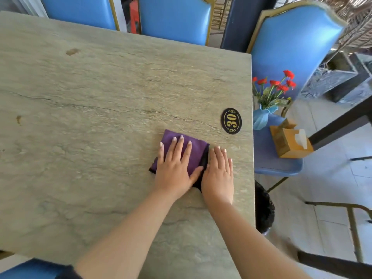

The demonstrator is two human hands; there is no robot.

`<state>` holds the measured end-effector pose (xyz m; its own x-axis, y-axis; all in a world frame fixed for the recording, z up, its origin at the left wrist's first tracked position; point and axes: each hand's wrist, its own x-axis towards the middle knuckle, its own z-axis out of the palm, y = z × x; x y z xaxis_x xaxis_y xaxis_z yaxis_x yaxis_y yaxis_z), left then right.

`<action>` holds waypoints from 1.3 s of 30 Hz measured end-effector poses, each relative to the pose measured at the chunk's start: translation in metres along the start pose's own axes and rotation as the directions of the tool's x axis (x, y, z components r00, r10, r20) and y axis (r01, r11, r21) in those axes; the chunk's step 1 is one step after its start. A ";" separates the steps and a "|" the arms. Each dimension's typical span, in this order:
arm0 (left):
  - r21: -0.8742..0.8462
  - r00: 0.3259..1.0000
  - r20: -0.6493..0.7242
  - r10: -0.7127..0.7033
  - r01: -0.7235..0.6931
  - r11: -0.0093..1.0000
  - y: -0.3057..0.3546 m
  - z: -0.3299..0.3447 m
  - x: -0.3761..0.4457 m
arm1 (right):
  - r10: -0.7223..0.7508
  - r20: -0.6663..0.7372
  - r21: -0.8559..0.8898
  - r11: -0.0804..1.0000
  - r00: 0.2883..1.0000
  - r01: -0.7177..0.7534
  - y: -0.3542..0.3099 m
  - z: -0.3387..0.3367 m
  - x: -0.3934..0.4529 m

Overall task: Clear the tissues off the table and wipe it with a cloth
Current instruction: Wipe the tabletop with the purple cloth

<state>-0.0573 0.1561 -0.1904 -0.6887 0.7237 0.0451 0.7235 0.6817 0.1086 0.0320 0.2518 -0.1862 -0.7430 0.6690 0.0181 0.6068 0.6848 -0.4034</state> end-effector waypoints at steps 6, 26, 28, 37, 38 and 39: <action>0.039 0.987 0.106 -0.121 0.117 0.992 -0.051 -0.006 0.062 | -0.014 -0.024 0.049 0.999 1.000 0.015 0.002 0.002 0.006; 0.015 0.932 0.129 -0.340 0.341 0.940 -0.075 -0.022 -0.038 | -0.035 0.035 -0.036 0.999 0.999 0.036 0.001 0.000 0.007; 0.018 0.927 0.181 -0.330 0.332 0.943 -0.066 -0.026 -0.055 | -0.047 0.055 -0.021 0.999 0.997 0.049 0.003 -0.002 0.006; 0.037 0.813 0.499 -0.300 0.325 0.945 0.020 -0.040 -0.119 | -0.213 0.199 0.208 0.963 0.956 0.172 0.023 -0.033 -0.031; 0.040 0.819 0.499 -0.284 0.305 0.951 0.037 -0.038 -0.121 | -0.223 0.203 0.260 0.951 0.954 0.167 0.028 -0.036 -0.038; 0.038 0.832 0.489 -0.262 0.280 0.959 0.052 -0.035 -0.123 | -0.211 0.196 0.307 0.941 0.958 0.144 0.033 -0.039 -0.043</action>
<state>0.0628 0.0988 -0.1556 -0.7394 0.4757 -0.4765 0.5030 0.8607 0.0787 0.0951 0.2573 -0.1644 -0.8949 0.4395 -0.0773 0.3772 0.6523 -0.6574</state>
